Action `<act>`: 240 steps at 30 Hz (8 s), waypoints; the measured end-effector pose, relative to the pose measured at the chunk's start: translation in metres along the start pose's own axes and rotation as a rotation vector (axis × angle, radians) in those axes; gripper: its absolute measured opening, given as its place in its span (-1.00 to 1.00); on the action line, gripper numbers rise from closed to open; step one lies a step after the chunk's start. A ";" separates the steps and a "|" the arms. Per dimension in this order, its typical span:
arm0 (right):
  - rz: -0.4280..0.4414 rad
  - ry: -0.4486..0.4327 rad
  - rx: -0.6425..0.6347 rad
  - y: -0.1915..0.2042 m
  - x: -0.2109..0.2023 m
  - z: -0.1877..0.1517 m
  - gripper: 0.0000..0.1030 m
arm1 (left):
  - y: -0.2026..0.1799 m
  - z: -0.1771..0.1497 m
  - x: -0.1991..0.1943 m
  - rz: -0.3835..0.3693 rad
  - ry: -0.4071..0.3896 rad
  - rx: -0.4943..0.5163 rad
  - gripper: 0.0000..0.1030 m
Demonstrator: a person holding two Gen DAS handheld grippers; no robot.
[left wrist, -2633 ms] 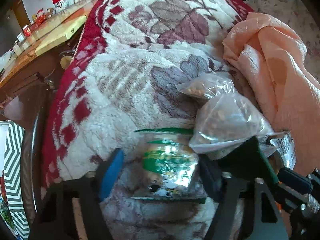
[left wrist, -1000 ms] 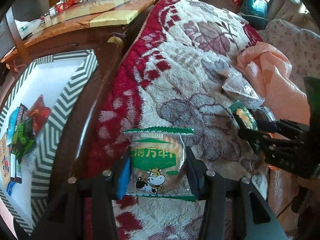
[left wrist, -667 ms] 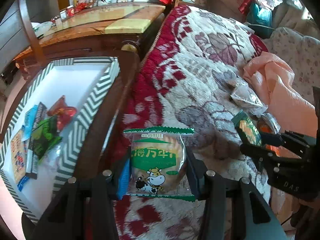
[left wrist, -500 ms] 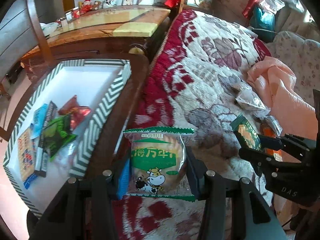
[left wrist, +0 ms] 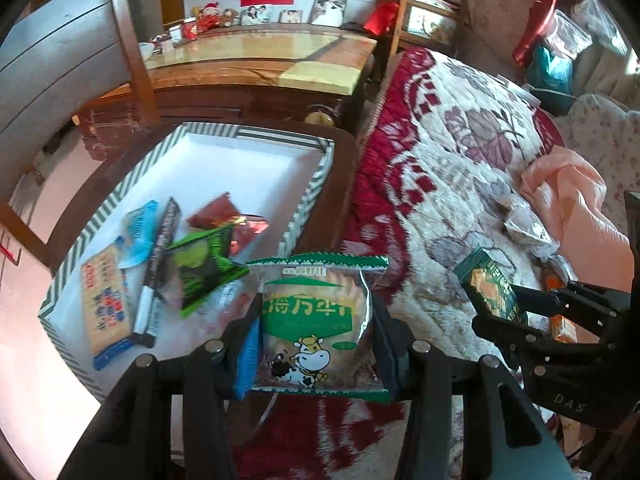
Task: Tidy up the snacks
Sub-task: 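Carry both packets over the white tray and open both grippers to drop them, then move both grippers back over the snack pile on the bed, then grasp the orange cracker pack with the right gripper while the left gripper grasps the clear nut bag, then carry both packets over the white tray and open both grippers to drop them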
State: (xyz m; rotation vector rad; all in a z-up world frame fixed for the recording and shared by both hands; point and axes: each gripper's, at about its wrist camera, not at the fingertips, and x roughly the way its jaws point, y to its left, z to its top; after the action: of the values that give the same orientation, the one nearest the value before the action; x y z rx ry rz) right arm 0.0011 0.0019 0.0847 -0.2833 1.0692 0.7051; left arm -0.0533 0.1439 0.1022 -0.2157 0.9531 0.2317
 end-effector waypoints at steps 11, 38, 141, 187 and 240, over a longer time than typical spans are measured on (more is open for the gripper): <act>0.024 0.018 -0.090 0.045 0.011 0.022 -0.15 | 0.041 0.001 -0.004 0.040 -0.018 -0.065 -0.01; 0.057 0.061 -0.237 0.118 0.041 0.068 -0.15 | 0.115 0.002 0.003 0.093 -0.003 -0.190 -0.01; -0.208 0.006 0.557 -0.180 -0.028 -0.095 0.24 | -0.113 -0.024 0.036 -0.069 0.128 0.200 0.60; -0.096 0.031 0.439 -0.161 -0.013 -0.106 0.05 | -0.207 0.071 0.128 -0.241 0.185 0.181 -0.18; 0.022 0.005 0.098 0.005 -0.001 -0.007 0.04 | 0.004 0.000 0.003 0.046 -0.033 -0.004 -0.18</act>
State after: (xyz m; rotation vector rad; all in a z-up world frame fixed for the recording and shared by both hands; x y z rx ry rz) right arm -0.0071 0.0011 0.0833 -0.1892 1.1099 0.6701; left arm -0.0527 0.1476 0.0991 -0.1935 0.9255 0.2784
